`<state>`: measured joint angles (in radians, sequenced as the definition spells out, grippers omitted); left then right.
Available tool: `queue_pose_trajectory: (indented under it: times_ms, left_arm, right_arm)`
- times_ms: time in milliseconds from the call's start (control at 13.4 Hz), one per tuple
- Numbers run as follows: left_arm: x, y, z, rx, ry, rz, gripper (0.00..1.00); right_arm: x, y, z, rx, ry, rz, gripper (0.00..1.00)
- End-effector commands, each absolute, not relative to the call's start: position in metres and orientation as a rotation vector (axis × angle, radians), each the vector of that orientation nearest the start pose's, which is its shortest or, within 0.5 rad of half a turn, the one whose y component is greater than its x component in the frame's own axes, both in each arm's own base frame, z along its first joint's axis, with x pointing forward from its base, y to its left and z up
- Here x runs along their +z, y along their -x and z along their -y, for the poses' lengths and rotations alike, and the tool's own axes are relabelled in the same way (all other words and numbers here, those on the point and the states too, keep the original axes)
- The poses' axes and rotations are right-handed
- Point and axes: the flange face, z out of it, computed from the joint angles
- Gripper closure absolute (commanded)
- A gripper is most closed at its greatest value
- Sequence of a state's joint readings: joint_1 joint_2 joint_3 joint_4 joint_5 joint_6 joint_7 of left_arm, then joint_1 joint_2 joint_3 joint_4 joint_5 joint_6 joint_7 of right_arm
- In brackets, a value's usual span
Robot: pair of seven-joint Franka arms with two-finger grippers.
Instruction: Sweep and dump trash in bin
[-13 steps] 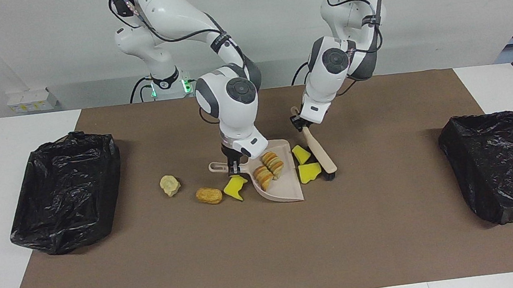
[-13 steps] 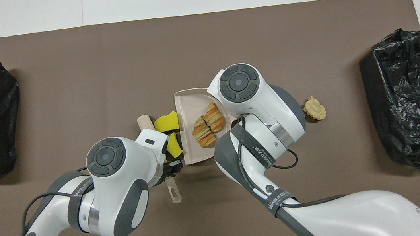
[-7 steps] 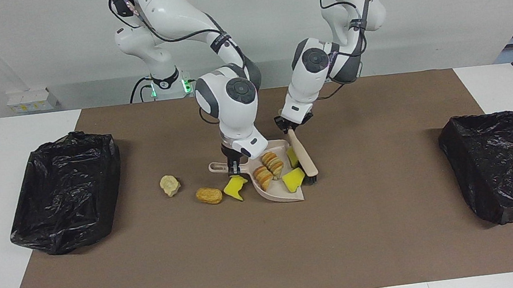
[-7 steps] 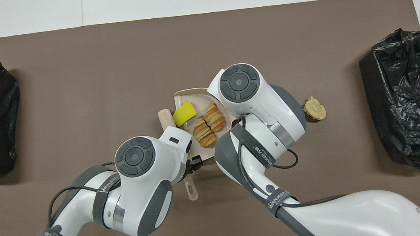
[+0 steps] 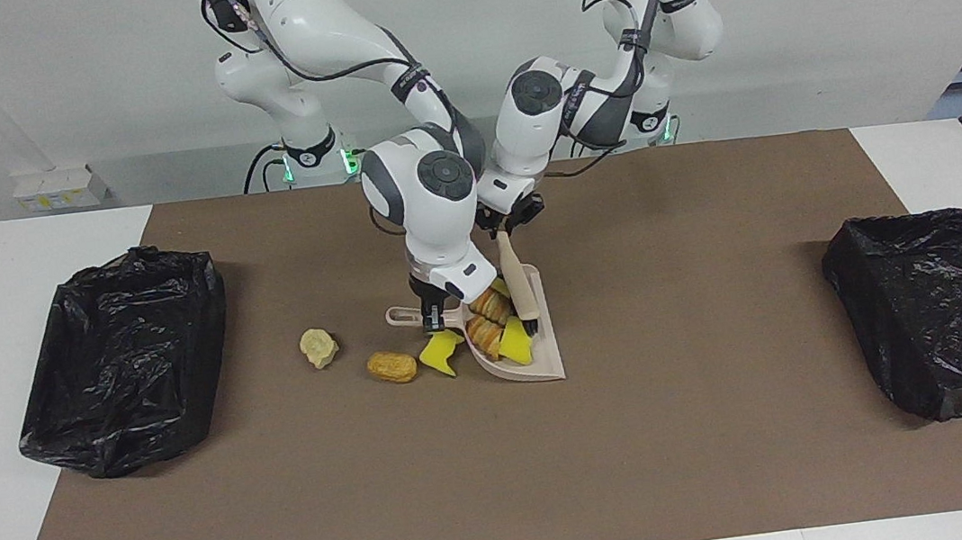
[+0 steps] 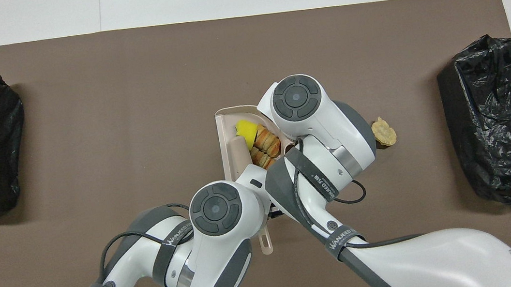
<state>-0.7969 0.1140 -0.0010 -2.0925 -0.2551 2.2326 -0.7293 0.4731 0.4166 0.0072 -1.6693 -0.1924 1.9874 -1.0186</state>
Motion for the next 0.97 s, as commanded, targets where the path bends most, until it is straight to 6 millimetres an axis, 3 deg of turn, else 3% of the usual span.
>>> queue_pose_trajectory:
  times_ms: [0,223,744,892]
  left_arm:
    - [0.402,-0.396,0.418,0.233,3.297,0.183,1.0]
    - [0.417,-0.386,0.411,0.325,3.246,0.183,1.0]
    - [0.414,-0.365,0.401,0.439,3.152,0.249,1.0]
    - [0.432,-0.366,0.397,0.41,3.176,0.293,1.0]
  right_arm:
    - [0.356,-0.587,-0.287,-0.199,-2.092,-2.136,1.0]
    - [0.357,-0.587,-0.286,-0.206,-2.093,-2.135,1.0]
    - [0.36,-0.586,-0.283,-0.22,-2.078,-2.152,1.0]
    - [0.359,-0.586,-0.282,-0.225,-2.08,-2.151,1.0]
